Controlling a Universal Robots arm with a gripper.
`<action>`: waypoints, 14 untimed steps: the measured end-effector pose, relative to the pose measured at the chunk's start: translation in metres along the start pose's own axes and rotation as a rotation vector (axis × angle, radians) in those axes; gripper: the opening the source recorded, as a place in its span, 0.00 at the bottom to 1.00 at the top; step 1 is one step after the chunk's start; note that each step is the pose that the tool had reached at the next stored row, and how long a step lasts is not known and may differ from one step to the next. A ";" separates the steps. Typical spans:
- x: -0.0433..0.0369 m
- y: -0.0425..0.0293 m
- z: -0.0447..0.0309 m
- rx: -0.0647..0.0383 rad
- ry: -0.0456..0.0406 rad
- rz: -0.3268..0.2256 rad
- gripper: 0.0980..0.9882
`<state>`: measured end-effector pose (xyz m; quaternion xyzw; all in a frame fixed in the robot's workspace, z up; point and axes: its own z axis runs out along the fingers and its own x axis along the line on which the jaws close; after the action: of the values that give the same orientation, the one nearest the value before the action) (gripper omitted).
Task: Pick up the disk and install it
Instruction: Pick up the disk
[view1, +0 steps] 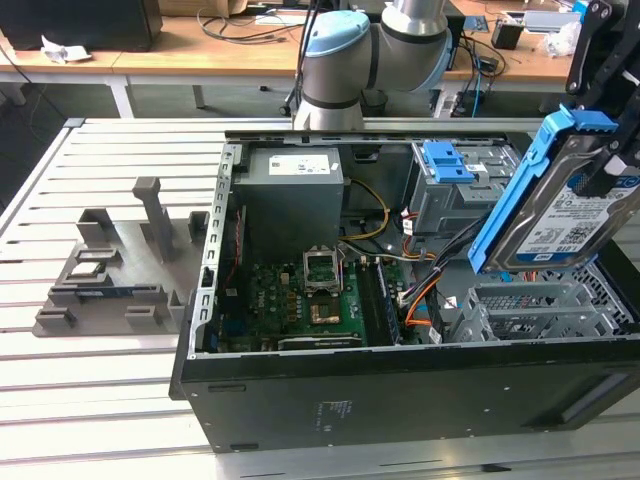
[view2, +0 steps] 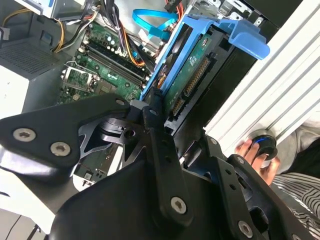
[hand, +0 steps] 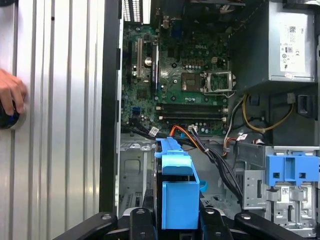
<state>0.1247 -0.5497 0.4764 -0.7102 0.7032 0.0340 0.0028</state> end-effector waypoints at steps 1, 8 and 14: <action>0.0001 -0.0009 0.0004 0.000 0.0000 0.000 0.30; 0.0012 -0.0099 0.0039 0.000 0.0001 -0.001 0.30; 0.0023 -0.0158 0.0067 0.000 0.0000 -0.001 0.30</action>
<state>0.1402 -0.5514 0.4689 -0.7107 0.7027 0.0341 0.0028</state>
